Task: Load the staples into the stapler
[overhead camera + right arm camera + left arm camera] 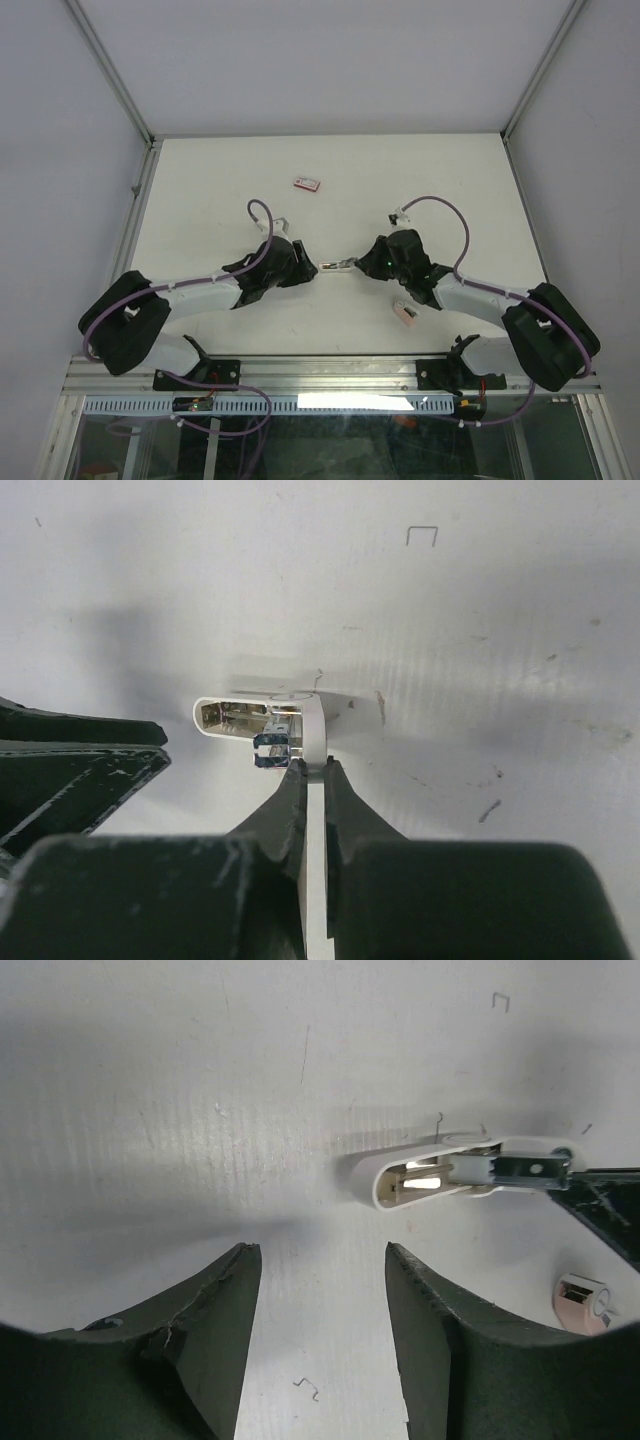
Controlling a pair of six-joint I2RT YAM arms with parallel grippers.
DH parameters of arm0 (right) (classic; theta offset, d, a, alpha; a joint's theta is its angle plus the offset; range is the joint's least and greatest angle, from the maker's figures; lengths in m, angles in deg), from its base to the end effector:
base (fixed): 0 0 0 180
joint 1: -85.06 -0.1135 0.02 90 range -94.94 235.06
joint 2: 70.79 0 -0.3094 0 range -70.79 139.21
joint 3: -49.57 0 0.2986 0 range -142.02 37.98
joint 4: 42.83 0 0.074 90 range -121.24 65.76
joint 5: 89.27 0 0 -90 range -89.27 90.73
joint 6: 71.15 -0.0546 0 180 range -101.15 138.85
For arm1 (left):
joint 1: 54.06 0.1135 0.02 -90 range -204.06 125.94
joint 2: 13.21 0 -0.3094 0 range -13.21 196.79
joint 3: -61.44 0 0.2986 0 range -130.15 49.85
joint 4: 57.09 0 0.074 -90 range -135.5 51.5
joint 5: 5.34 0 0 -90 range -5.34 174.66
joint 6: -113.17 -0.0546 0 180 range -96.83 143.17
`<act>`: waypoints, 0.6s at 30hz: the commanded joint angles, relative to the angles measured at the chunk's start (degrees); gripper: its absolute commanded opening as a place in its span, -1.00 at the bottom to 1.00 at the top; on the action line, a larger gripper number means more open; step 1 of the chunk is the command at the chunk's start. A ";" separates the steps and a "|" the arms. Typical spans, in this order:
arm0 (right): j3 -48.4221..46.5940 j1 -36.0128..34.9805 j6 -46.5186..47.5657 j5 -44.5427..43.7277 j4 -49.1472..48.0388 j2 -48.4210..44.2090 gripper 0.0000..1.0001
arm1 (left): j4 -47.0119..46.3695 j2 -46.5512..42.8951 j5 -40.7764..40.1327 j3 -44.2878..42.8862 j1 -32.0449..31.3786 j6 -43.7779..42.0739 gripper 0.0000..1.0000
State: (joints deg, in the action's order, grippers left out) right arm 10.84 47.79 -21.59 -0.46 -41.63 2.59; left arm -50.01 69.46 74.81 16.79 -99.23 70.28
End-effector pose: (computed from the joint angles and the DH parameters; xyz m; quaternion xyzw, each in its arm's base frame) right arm 0.2246 0.1695 0.1649 0.0294 0.8899 0.2783 0.3602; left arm 0.2223 -0.2104 0.1459 -0.0484 0.9201 -0.2194 0.3208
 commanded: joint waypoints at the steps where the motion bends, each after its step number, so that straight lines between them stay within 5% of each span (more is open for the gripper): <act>1: -1.42 0.22 -5.38 4.21 -7.76 3.22 -1.00 | -1.81 -8.55 -2.49 1.59 2.31 -2.11 0.12; 12: -8.31 -0.01 -7.94 9.86 -9.64 14.86 -1.00 | -0.71 -19.07 4.41 5.51 11.07 -3.52 0.33; 18: -8.87 0.17 -7.76 9.27 -7.53 15.81 -0.63 | -0.55 -20.02 5.57 6.16 12.53 -3.94 0.53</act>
State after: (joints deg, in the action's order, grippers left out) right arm 3.41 47.85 -29.27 8.94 -49.00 18.09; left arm -49.31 51.25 78.24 22.71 -87.32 67.88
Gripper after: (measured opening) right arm 0.125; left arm 0.722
